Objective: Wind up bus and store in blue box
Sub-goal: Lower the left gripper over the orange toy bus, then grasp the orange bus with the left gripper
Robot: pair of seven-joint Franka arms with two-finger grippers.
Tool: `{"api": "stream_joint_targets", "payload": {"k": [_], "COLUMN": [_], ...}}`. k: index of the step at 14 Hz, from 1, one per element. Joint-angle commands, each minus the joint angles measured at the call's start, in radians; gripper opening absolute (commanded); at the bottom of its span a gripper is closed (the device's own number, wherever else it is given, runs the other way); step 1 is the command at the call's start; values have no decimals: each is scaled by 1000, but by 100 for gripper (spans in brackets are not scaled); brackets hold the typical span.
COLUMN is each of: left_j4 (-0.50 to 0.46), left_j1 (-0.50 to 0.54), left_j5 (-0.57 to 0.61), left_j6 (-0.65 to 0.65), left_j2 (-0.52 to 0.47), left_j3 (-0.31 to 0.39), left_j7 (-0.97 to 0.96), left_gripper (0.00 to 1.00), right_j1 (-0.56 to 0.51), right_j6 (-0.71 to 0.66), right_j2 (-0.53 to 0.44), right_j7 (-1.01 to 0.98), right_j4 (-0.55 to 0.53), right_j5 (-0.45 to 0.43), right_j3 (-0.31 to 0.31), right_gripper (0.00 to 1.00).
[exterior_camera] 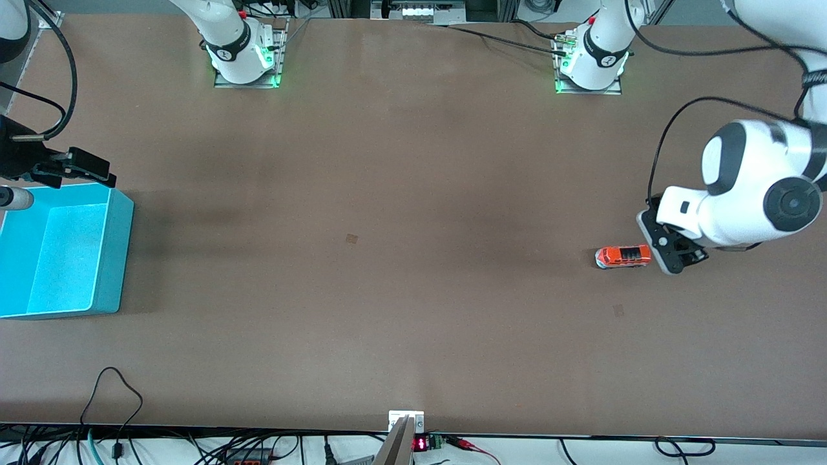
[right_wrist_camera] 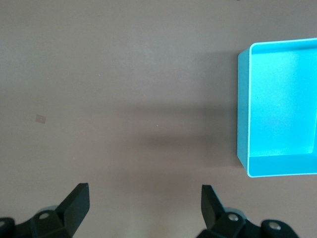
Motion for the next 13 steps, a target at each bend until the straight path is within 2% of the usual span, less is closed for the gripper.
{"api": "stream_joint_targets", "payload": {"k": [1, 5, 9, 13], "left_j4": [-72, -168, -225, -226], "left_j1": [39, 33, 34, 28], "left_j5": [13, 13, 13, 13], "left_j6": [169, 315, 410, 436], "left_j2": [34, 45, 71, 100], "left_j3": [-5, -7, -7, -8], "left_j7": [123, 145, 186, 222], "left_gripper": [100, 100, 89, 48], "right_j1": [-9, -12, -12, -12], "right_j6": [2, 8, 8, 17], "right_j2": [-62, -71, -67, -60], "right_j7": [14, 13, 13, 13], "right_j4": [-75, -86, -79, -74], "right_j5": [-10, -8, -8, -5], "right_j3": [5, 5, 5, 5], "right_gripper": [100, 100, 100, 100]}}
